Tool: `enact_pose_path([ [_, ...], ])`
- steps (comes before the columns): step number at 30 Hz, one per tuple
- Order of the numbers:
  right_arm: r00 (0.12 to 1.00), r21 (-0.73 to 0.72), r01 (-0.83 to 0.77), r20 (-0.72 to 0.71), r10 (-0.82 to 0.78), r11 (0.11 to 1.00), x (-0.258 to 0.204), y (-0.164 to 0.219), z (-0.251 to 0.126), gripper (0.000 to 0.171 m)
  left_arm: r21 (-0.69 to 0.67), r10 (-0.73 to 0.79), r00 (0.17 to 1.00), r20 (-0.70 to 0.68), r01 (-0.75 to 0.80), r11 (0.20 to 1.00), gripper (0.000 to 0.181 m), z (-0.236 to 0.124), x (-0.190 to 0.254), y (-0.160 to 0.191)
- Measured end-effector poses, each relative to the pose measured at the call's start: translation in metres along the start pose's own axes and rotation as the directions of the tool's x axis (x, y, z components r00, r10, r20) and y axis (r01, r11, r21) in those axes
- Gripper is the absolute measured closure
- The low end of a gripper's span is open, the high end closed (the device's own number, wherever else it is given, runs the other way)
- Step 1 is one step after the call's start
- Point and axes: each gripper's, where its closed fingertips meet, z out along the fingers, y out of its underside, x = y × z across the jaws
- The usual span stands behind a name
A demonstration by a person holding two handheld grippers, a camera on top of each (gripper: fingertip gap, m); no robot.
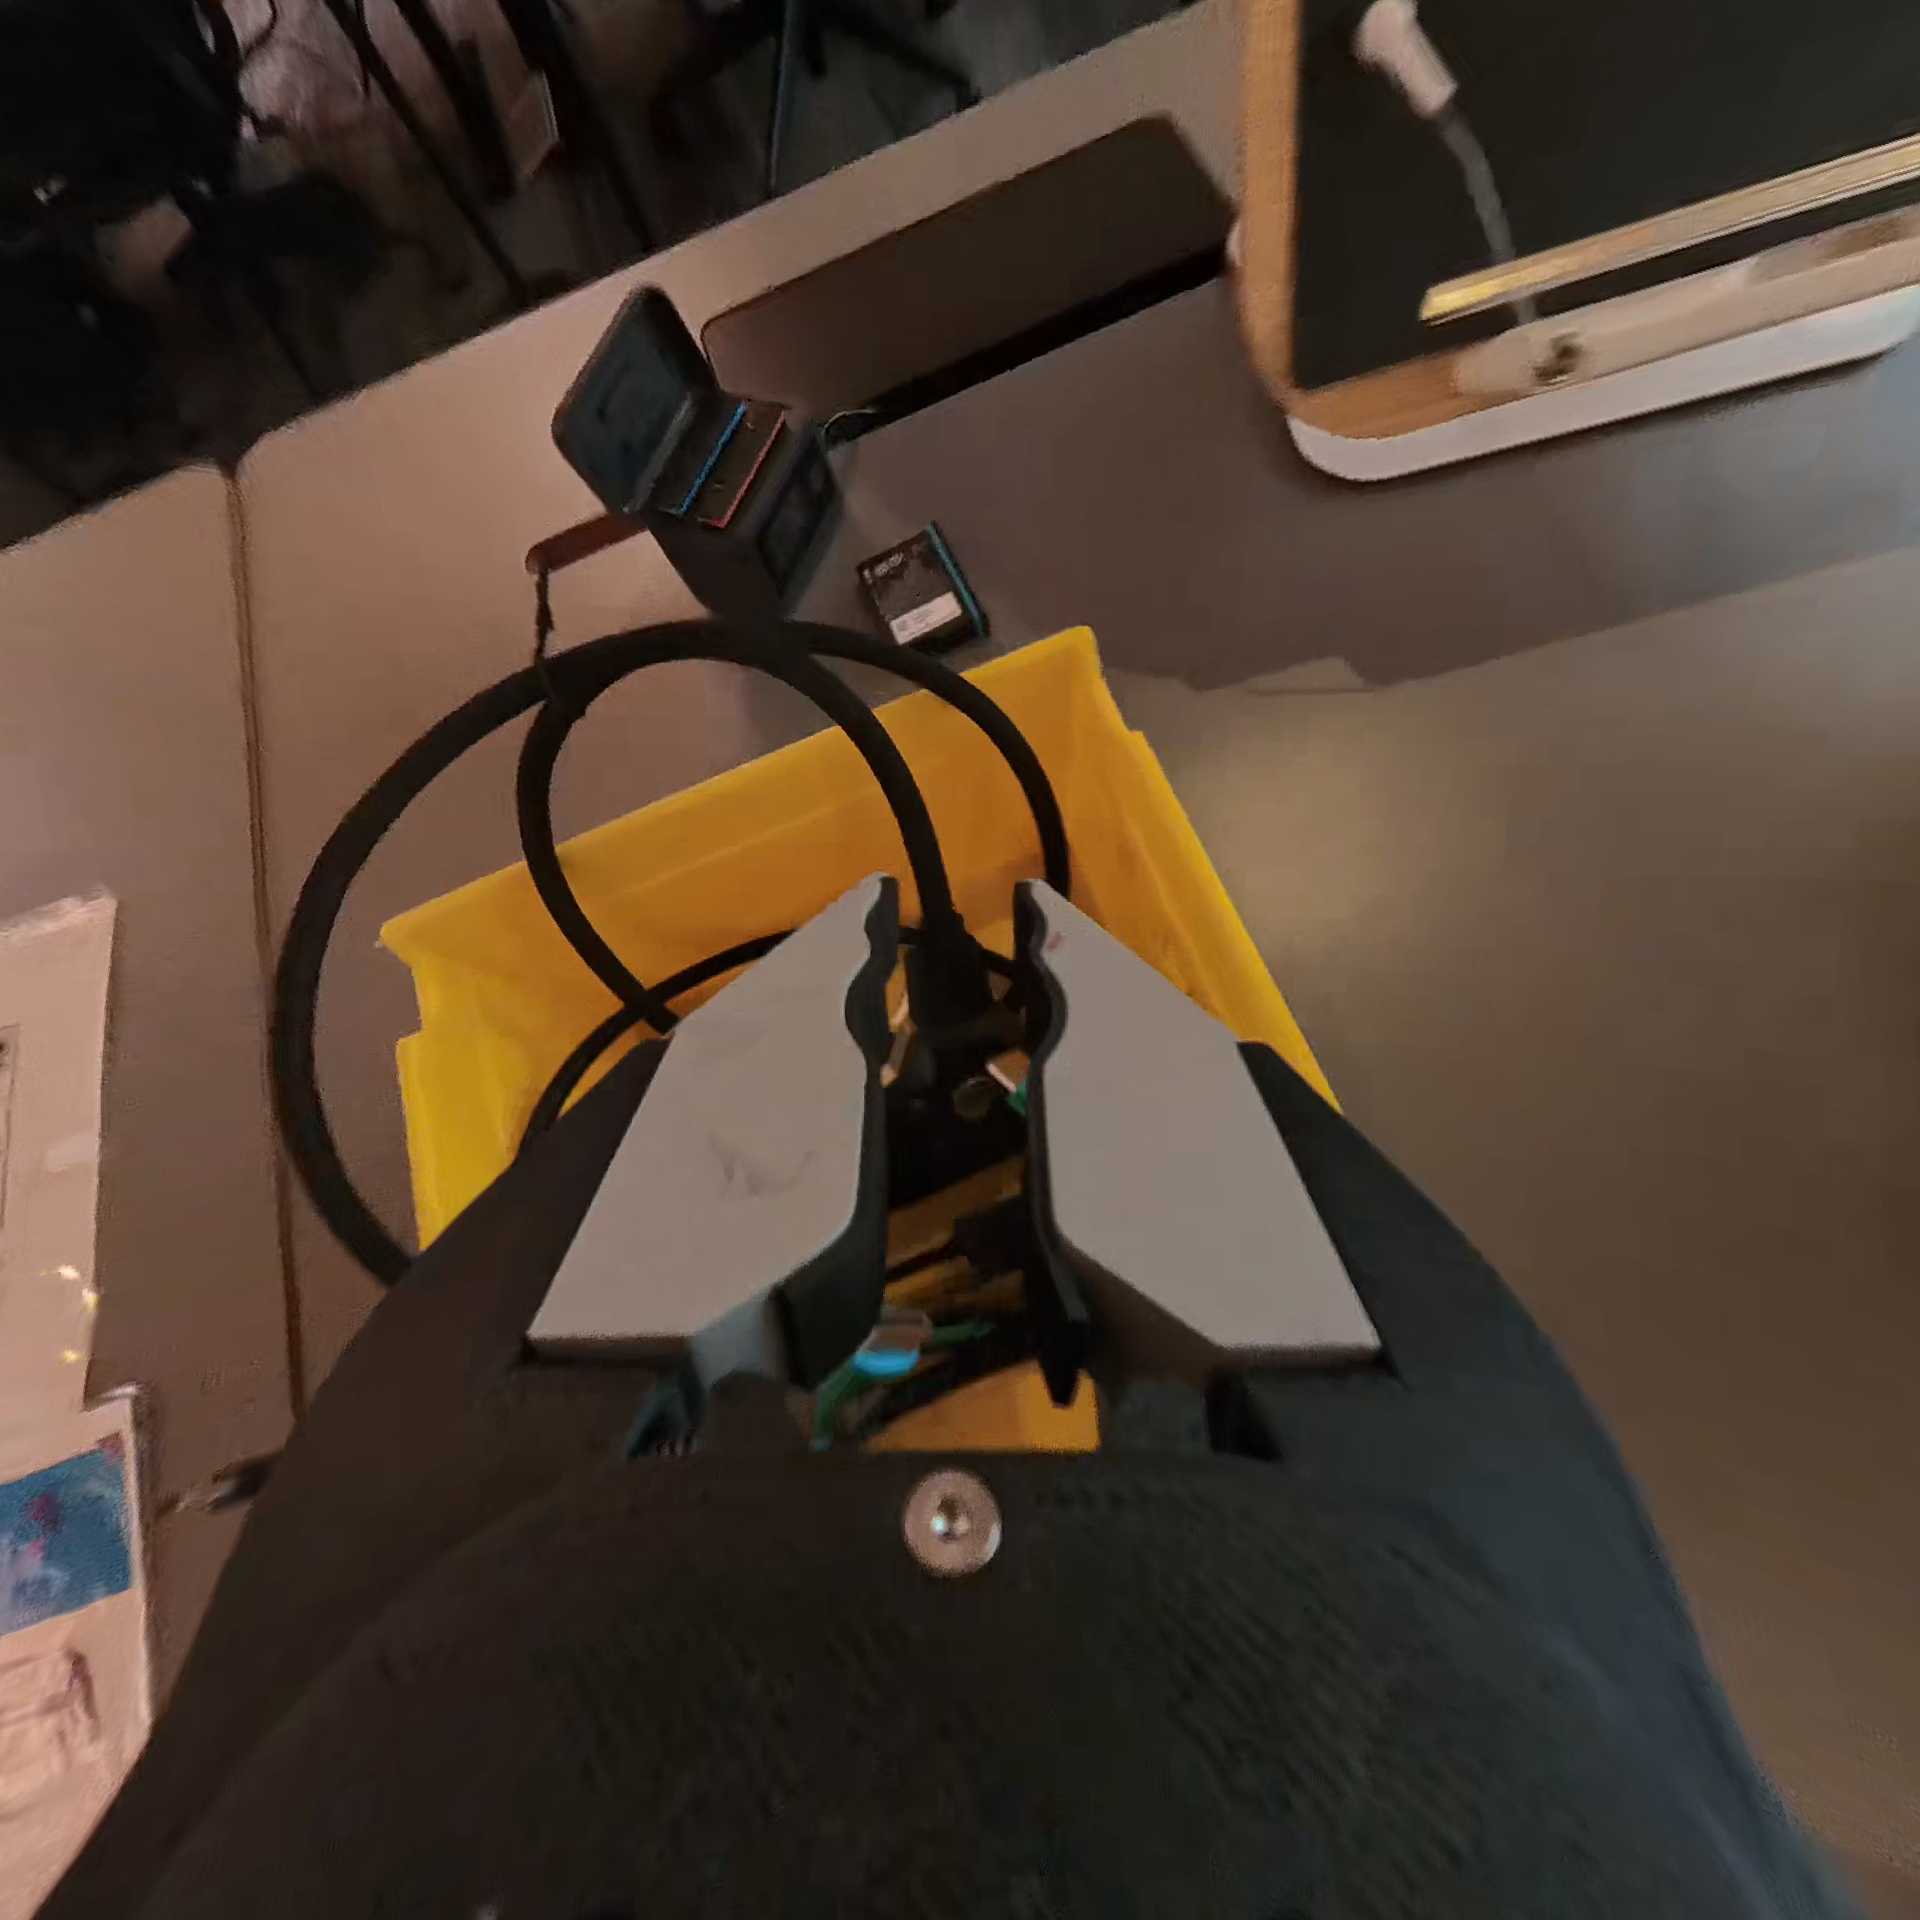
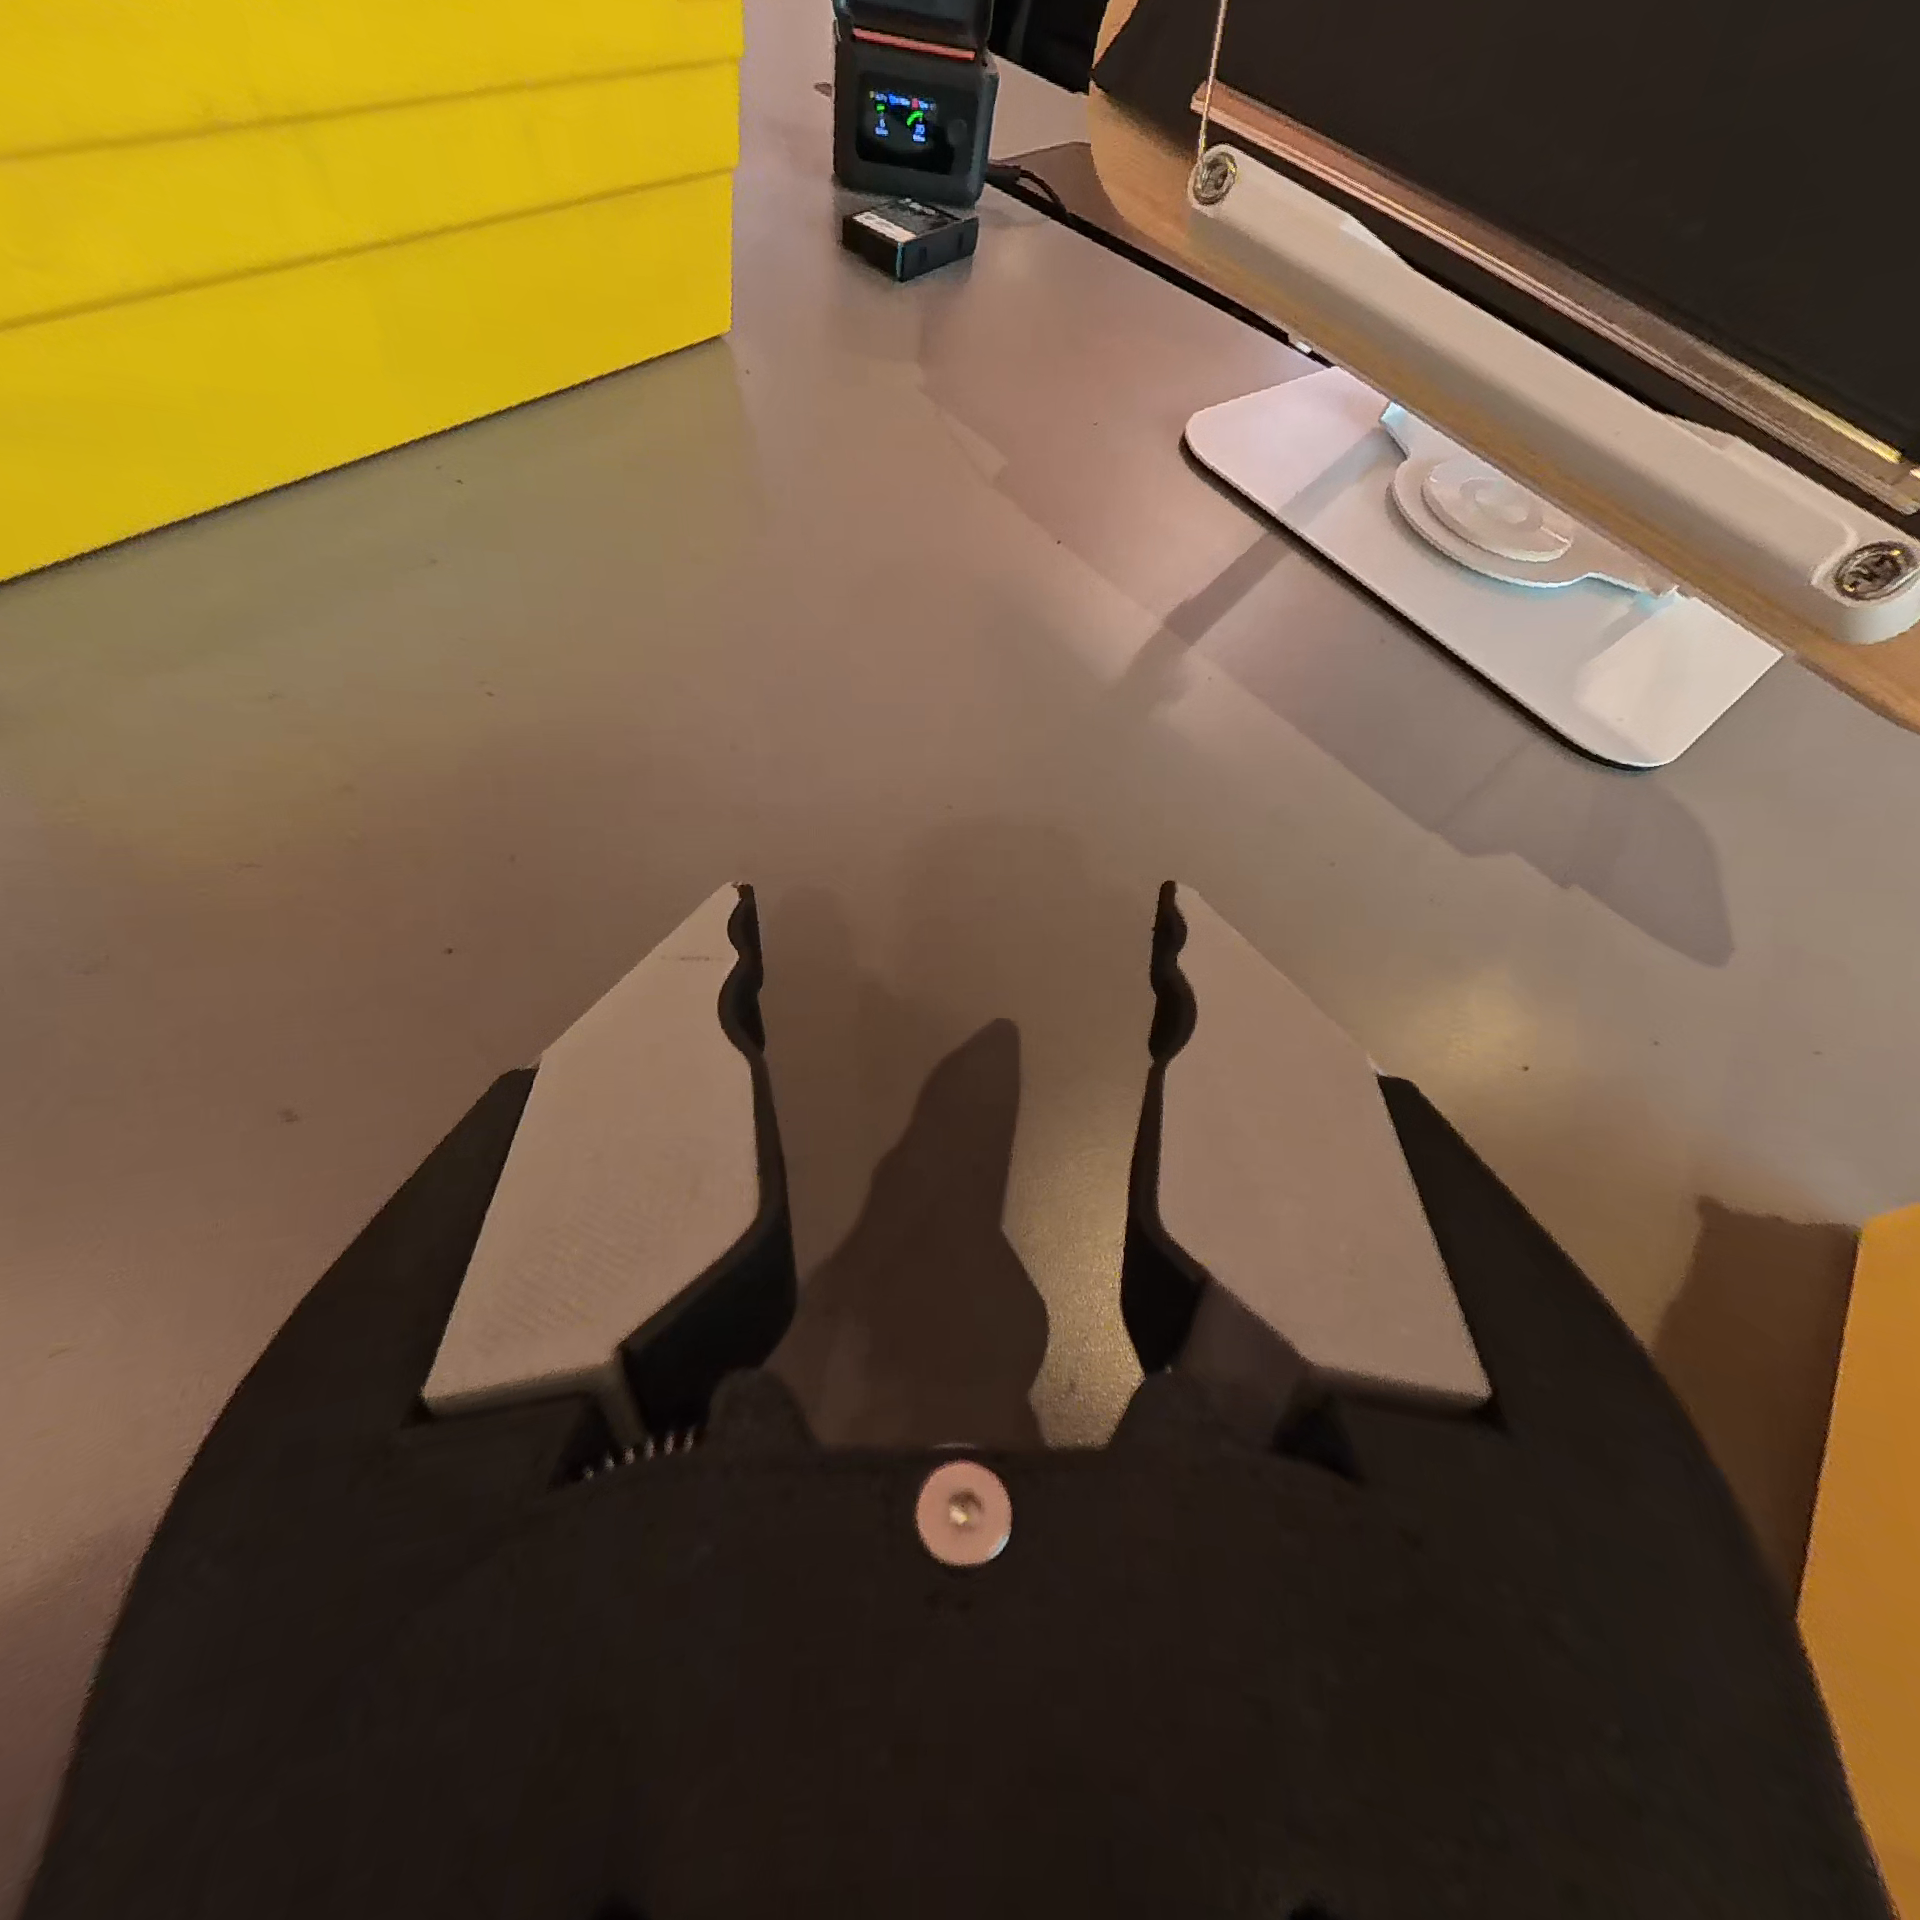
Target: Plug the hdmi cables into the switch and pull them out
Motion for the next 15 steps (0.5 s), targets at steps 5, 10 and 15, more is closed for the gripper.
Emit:
enact_pose_path([
  [5,1.000,-0.003,-0.006,0.018,0.006,1.000,-0.001,0.000,0.001,0.097,-0.141,-0.086,0.996,-0.014,0.083,0.987,0.149,0.047,-0.004,0.019],
  [10,0.999,0.004,-0.010,0.030,0.010,1.000,-0.002,0.000,0.000,0.096,-0.168,-0.041,0.999,-0.018,0.038,0.985,0.176,0.062,-0.003,0.029],
  [15,0.999,0.011,-0.023,0.045,0.022,1.000,-0.003,-0.001,-0.001,0.097,-0.042,0.059,0.993,0.100,-0.055,0.998,0.176,0.009,-0.031,-0.021],
])
